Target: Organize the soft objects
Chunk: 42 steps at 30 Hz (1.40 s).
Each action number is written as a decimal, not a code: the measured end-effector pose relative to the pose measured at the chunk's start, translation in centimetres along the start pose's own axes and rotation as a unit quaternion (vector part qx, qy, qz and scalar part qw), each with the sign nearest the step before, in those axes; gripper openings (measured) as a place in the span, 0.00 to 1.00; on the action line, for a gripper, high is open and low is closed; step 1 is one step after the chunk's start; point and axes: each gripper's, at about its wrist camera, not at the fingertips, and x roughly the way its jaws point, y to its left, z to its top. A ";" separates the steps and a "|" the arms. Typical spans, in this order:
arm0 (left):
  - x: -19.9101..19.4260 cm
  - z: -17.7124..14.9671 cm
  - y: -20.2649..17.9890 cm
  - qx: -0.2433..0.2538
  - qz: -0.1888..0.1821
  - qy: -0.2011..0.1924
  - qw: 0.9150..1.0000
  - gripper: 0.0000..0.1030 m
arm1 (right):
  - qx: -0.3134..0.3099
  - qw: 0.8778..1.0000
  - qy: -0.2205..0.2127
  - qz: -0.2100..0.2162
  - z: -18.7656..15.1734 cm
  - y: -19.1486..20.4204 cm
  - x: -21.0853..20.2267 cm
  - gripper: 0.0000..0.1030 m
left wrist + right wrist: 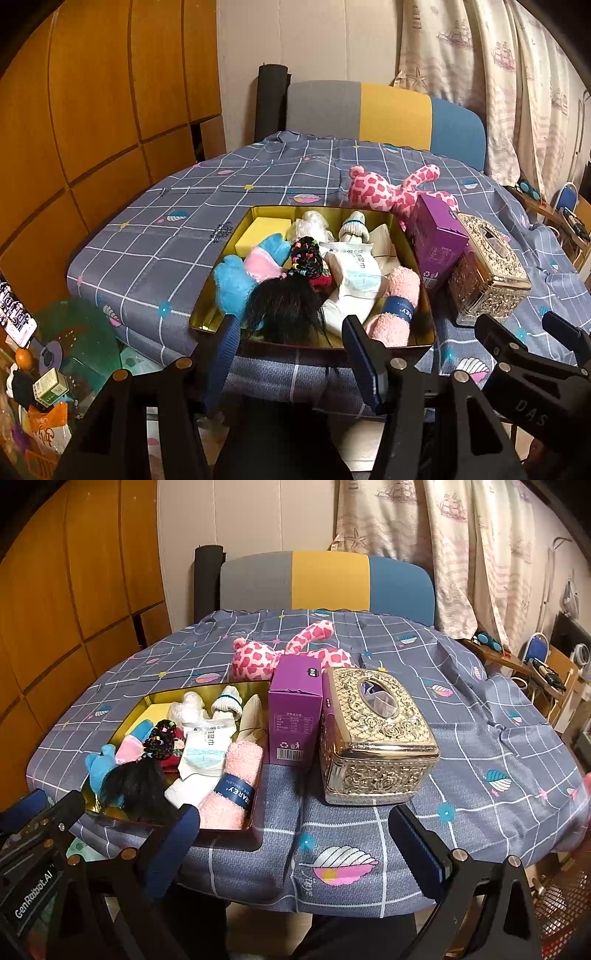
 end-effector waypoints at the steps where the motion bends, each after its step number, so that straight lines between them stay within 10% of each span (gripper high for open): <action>1: 0.1 0.0 0.0 0.001 -0.001 0.002 1.000 0.57 | 0.000 1.000 0.001 -0.001 0.0 0.0 0.0 1.00; 42: 1.1 -0.2 0.0 0.010 -0.001 0.017 1.000 0.57 | -0.002 1.000 0.004 -0.006 -0.1 -0.3 0.4 1.00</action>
